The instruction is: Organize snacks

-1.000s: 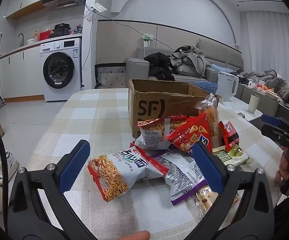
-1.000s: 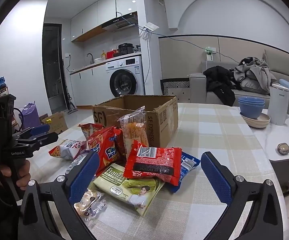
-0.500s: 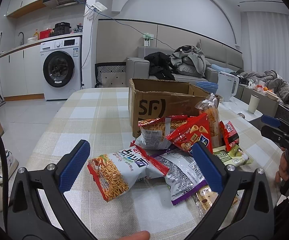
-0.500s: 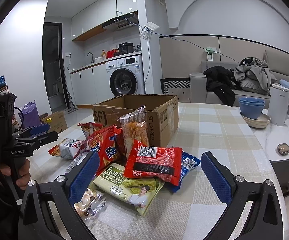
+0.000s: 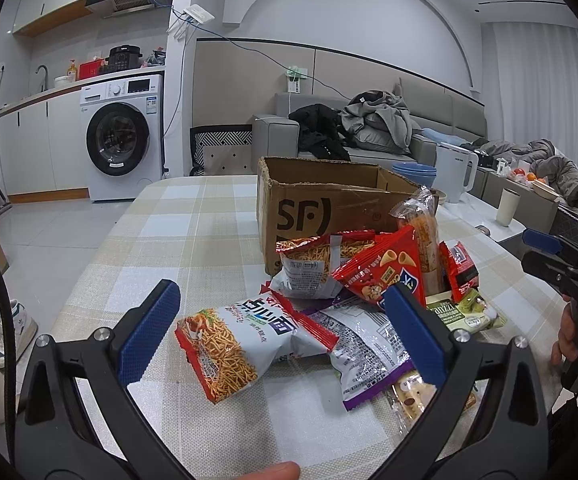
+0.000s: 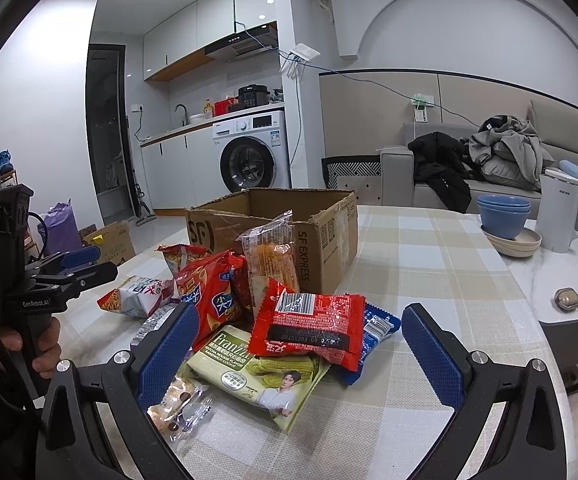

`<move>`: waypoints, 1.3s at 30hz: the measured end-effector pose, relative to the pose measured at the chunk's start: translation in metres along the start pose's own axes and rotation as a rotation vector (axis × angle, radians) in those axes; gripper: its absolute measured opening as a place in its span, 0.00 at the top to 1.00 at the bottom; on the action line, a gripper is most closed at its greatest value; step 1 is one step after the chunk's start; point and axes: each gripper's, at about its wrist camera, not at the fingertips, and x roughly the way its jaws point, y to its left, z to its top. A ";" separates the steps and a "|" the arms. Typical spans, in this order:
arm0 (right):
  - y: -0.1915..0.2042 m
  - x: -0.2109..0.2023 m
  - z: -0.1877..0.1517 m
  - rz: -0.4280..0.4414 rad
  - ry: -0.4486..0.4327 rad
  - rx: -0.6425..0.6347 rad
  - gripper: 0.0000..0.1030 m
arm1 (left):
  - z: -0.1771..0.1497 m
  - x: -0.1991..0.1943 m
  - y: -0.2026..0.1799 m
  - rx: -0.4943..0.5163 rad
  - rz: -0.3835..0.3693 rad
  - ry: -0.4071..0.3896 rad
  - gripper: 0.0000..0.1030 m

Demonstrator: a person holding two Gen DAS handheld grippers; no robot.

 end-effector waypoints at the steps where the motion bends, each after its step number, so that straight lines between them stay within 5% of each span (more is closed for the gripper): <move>1: 0.000 0.000 0.000 -0.001 0.000 0.000 0.00 | 0.000 0.000 0.000 0.000 0.000 0.000 0.01; 39: -0.003 -0.002 -0.003 -0.005 0.006 -0.012 0.00 | 0.000 0.000 0.000 0.000 0.000 0.001 0.01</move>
